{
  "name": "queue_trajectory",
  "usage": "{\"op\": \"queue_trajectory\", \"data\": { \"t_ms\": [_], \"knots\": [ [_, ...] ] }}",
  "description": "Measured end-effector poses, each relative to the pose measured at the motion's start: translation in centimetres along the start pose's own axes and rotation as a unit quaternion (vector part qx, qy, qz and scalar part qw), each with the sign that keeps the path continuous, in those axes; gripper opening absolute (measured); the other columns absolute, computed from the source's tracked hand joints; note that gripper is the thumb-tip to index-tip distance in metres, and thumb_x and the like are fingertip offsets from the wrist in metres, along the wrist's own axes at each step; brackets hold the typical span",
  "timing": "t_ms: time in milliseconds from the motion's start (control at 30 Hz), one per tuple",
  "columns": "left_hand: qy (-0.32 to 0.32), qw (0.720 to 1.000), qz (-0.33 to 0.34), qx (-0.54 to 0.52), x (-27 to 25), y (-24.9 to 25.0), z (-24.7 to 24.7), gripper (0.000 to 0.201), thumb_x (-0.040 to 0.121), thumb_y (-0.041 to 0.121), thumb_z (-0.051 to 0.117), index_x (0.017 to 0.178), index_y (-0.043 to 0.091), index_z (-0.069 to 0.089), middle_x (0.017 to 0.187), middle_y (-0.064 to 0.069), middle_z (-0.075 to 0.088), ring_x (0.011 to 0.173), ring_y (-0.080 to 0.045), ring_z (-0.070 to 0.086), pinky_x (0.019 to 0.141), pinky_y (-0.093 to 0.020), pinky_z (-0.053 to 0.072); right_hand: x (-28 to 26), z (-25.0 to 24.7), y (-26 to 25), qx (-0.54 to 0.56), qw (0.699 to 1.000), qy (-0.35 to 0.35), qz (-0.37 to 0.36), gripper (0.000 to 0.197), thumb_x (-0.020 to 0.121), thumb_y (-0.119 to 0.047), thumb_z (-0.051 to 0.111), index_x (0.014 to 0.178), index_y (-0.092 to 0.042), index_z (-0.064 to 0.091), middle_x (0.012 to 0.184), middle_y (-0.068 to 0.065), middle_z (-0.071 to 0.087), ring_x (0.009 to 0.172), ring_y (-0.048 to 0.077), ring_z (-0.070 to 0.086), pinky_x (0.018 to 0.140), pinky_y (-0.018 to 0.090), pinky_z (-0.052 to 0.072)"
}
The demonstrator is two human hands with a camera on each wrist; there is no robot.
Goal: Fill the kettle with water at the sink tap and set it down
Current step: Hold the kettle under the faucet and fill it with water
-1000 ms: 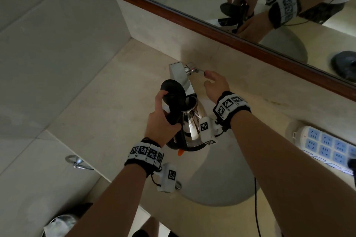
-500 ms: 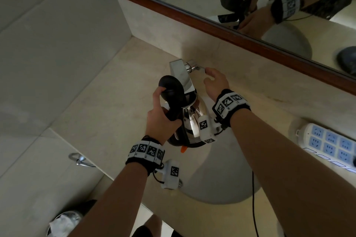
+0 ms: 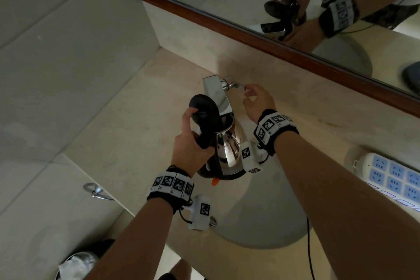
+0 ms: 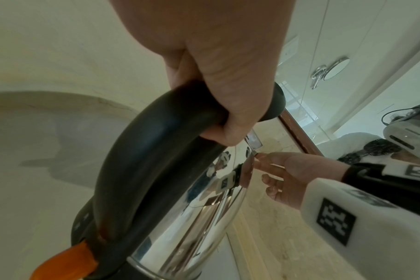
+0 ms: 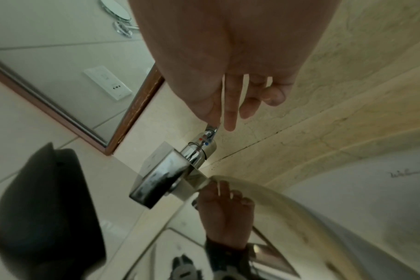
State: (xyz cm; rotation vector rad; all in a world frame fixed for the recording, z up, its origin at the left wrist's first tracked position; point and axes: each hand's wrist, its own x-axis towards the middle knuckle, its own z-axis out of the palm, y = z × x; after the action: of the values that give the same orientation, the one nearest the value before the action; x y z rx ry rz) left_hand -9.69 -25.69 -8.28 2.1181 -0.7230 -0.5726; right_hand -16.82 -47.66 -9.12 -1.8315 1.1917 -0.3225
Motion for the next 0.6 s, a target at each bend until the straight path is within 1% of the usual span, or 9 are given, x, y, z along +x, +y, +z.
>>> {"op": "queue_trajectory", "data": {
  "t_ms": [100,167,367,433,500,600],
  "knots": [
    [0.003,1.000,-0.002,-0.002,0.0,-0.1,-0.1,0.103,0.070,0.002,0.077,0.147,0.043,0.022,0.064,-0.010,0.069,0.058,-0.022,0.070,0.061,-0.045,0.064,0.4,0.2,0.0,-0.018,1.000,0.013,-0.001,0.040,0.093,-0.013,0.057,0.132,-0.020,0.060,0.118,0.006,0.065,0.103,0.022,0.062,0.087,0.029,0.048],
    [0.002,1.000,0.001,-0.002,0.0,-0.1,-0.2,0.103,0.069,0.002,0.077,0.147,0.042,0.023,0.064,-0.010,0.069,0.058,-0.022,0.069,0.061,-0.046,0.064,0.7,0.4,0.1,-0.025,1.000,0.017,0.004,0.038,0.092,-0.016,0.059,0.130,-0.023,0.060,0.118,0.008,0.064,0.100,0.023,0.063,0.086,0.032,0.051],
    [0.001,1.000,0.007,0.010,0.1,0.0,-0.3,0.101,0.070,0.003,0.077,0.147,0.041,0.025,0.062,-0.007,0.068,0.056,-0.019,0.069,0.059,-0.046,0.063,1.6,0.9,0.4,-0.040,0.999,0.028,-0.003,0.030,0.092,-0.022,0.062,0.121,-0.024,0.061,0.113,0.013,0.064,0.086,0.021,0.058,0.077,0.029,0.047],
    [0.001,1.000,0.005,0.009,0.1,0.0,-0.3,0.101,0.070,0.004,0.078,0.148,0.040,0.025,0.062,-0.006,0.069,0.057,-0.019,0.069,0.060,-0.046,0.063,1.8,1.1,0.5,-0.040,0.998,0.037,-0.008,0.027,0.092,-0.022,0.062,0.118,-0.023,0.062,0.111,0.014,0.065,0.083,0.022,0.058,0.075,0.028,0.045],
    [0.002,1.000,0.004,0.006,0.1,0.1,-0.2,0.101,0.070,0.004,0.078,0.148,0.040,0.025,0.063,-0.007,0.069,0.057,-0.019,0.069,0.060,-0.045,0.063,1.9,1.3,0.5,-0.040,0.998,0.045,-0.015,0.025,0.091,-0.022,0.063,0.116,-0.023,0.063,0.109,0.015,0.065,0.084,0.024,0.059,0.075,0.029,0.046],
    [0.005,1.000,0.007,0.003,0.1,0.0,-0.1,0.101,0.070,0.005,0.079,0.148,0.041,0.025,0.063,-0.007,0.069,0.057,-0.019,0.069,0.059,-0.044,0.063,2.0,1.4,0.5,-0.038,0.998,0.050,-0.018,0.024,0.090,-0.022,0.064,0.114,-0.025,0.062,0.109,0.015,0.066,0.093,0.029,0.064,0.078,0.031,0.051]
  ]
}}
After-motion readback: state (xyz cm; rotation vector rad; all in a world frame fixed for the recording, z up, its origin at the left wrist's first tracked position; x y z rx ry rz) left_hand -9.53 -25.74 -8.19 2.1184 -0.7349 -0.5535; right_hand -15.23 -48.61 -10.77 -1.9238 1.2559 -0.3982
